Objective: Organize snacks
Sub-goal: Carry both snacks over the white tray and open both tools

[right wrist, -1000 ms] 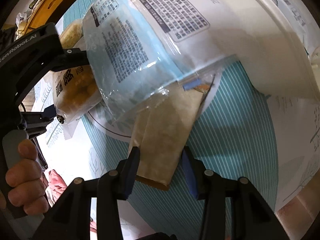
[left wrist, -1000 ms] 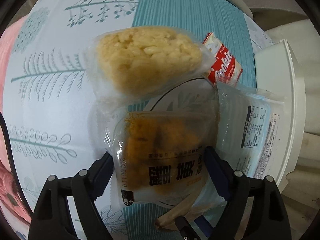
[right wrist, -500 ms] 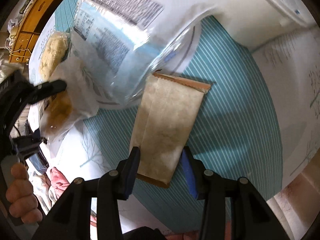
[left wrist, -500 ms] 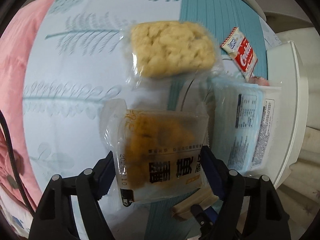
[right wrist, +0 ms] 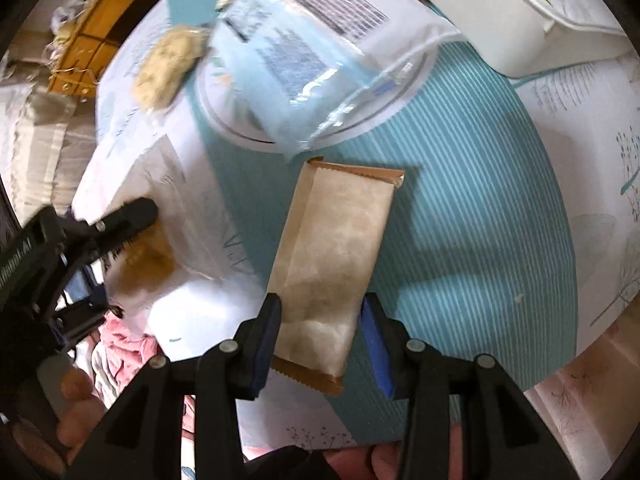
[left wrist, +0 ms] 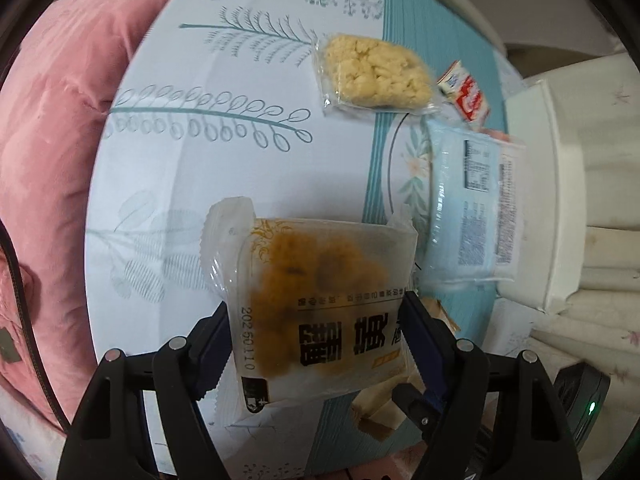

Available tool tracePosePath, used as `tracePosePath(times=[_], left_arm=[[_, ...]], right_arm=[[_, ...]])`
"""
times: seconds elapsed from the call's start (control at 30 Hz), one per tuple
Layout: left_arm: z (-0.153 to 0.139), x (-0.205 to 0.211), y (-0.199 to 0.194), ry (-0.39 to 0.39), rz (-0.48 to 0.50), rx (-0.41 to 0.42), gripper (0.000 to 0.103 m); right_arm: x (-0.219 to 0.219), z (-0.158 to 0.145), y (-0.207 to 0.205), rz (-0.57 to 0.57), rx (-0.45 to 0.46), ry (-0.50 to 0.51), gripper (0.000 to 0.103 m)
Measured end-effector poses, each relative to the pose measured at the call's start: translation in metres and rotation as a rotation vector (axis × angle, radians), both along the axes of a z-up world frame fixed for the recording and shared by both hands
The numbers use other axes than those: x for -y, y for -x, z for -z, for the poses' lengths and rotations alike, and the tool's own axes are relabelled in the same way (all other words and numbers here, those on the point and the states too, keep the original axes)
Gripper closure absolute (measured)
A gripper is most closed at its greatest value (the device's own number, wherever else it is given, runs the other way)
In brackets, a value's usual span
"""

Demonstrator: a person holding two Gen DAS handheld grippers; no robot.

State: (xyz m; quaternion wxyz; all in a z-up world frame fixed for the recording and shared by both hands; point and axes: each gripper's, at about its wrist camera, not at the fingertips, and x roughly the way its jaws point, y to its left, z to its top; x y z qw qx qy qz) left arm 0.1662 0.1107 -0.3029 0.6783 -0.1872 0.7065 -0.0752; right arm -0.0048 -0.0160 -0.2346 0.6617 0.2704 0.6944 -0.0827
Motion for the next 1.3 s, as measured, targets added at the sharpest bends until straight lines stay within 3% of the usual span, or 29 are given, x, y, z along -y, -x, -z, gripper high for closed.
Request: tracePosePath(times=[0.13, 0.43, 0.7, 0.93, 1.3], left_arm=[[-0.019, -0.011, 0.026, 0.03, -0.037, 0.051, 0.026], [-0.052, -0.01, 0.04, 0.029, -0.098, 0.113, 0.026], [-0.069, 0.034, 0.058, 0.057, -0.176, 0.156, 0.026], [-0.087, 0.077, 0.059, 0.091, -0.205, 0.223, 0.026], [-0.101, 0.159, 0.054, 0.138, -0.204, 0.302, 0.026]], right_arm=[[0.008, -0.011, -0.003, -0.052, 0.063, -0.017, 0.061], [0.03, -0.034, -0.014, -0.141, 0.192, -0.057, 0.061], [0.072, -0.066, -0.012, -0.258, 0.293, -0.076, 0.061], [0.121, -0.084, -0.01, -0.286, 0.345, -0.085, 0.061], [0.202, -0.111, -0.008, -0.342, 0.454, -0.008, 0.061]])
